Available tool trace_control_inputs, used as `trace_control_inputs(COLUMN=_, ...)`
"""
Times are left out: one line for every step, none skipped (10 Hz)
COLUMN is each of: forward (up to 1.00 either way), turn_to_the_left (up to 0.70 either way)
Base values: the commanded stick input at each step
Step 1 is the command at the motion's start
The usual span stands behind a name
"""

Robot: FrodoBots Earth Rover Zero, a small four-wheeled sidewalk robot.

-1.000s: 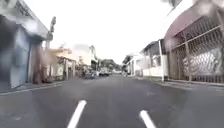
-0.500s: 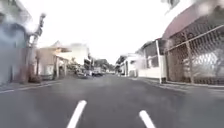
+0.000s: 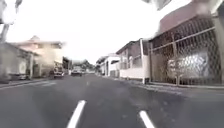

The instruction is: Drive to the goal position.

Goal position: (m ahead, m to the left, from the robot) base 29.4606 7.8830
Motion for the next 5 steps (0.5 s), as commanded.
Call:
trace_control_inputs(forward=1.00, turn_to_the_left=0.00)
trace_control_inputs(forward=1.00, turn_to_the_left=0.02)
trace_control_inputs(forward=1.00, turn_to_the_left=0.02)
trace_control_inputs(forward=1.00, turn_to_the_left=0.07)
trace_control_inputs(forward=1.00, turn_to_the_left=0.01)
